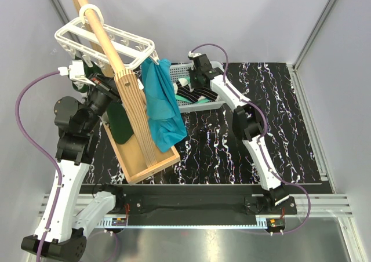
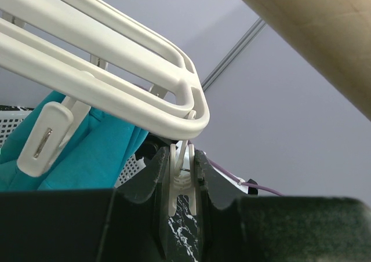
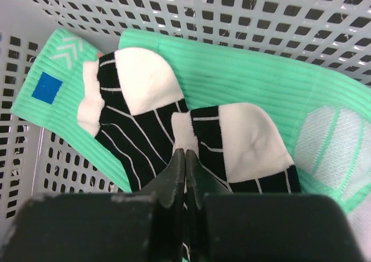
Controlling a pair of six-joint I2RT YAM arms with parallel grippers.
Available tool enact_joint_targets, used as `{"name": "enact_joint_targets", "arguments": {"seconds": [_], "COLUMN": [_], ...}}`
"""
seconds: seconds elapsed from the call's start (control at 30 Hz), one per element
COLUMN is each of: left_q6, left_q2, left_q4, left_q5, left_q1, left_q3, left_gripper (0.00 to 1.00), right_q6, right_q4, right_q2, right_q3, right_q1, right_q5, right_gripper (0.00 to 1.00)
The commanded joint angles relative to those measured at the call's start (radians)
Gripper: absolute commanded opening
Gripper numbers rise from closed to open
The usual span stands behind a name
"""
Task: Clip the socks to the hanger
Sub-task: Pick up the sock from the bin.
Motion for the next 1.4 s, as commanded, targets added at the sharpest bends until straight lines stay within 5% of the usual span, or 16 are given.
{"name": "enact_joint_targets", "arguments": {"seconds": [0.0, 0.37, 1.03, 1.37], "left_q6": [-0.004, -0.016, -0.055, -0.079], "left_q2": [-0.01, -0.01, -0.011, 0.012], "left_q4": [0.028, 0.034, 0.071, 0.103], "left_q5": [0.038, 0.046, 0.064, 0.099], "left_q1": [0.003, 0.007, 0.019, 0.022], "left_q3": [0.01, 0.006, -0.011, -0.01], "left_gripper": [0.0, 0.0, 0.0, 0.0], "right_q6": [0.007, 0.09, 0.325, 0.398], "right_q4": [0.029, 0.067, 0.274, 0.303], "right_q2": [0.001, -0.148, -0.809, -1.073], "right_q3": [0.053, -0.04, -0.623, -0.781], "right_q1": [0.0, -0.002, 0.012, 0.139], "right_q5": [0.037, -0.015, -0.242, -0.274], "right_gripper": [0.0, 0.0, 0.0, 0.0]}}
